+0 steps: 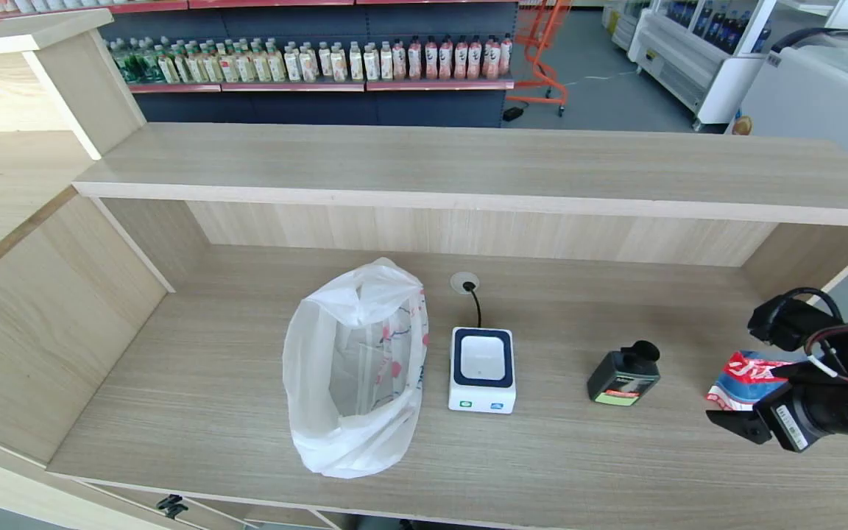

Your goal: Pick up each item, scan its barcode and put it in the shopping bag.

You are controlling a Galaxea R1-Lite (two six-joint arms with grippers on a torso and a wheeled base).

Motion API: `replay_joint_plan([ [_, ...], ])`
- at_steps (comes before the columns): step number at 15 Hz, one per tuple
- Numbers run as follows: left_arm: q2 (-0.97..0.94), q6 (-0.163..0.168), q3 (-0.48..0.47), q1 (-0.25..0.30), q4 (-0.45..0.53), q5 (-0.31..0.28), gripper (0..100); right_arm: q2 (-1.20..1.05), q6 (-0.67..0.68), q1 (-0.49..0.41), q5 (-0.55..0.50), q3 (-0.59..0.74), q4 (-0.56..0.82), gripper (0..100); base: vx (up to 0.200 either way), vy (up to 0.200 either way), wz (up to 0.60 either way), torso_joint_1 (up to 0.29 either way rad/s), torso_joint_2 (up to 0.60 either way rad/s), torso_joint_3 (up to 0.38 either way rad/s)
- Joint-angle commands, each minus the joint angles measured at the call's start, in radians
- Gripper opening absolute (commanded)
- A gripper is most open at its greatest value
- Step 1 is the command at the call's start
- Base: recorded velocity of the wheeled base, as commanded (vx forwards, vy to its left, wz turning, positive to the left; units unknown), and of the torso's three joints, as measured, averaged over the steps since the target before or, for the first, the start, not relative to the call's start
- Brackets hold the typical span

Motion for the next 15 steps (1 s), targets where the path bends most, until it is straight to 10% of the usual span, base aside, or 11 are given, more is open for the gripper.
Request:
replay_joint_plan([
  [1,0.000,0.000,0.000,0.000,0.000,0.000,100,0.158,-0.027,0.033,0.012,-0.036,-0.068,100,0.000,0.000,0.00,0.000,0.00,0.000],
  [13,0.001,0.000,0.000,0.000,0.000,0.000,100,0.374,-0.109,0.138,0.144,-0.090,-0.293,100,0.000,0.000,0.00,0.000,0.00,0.000],
  [14,0.000,0.000,0.000,0.000,0.000,0.000,100,0.391,-0.109,0.145,0.150,-0.097,-0.304,0,0.000,0.000,0.00,0.000,0.00,0.000],
  [15,0.001,0.000,0.000,0.000,0.000,0.000,100,0.406,-0.109,0.159,0.153,-0.108,-0.310,0,0.000,0.000,0.00,0.000,0.00,0.000],
])
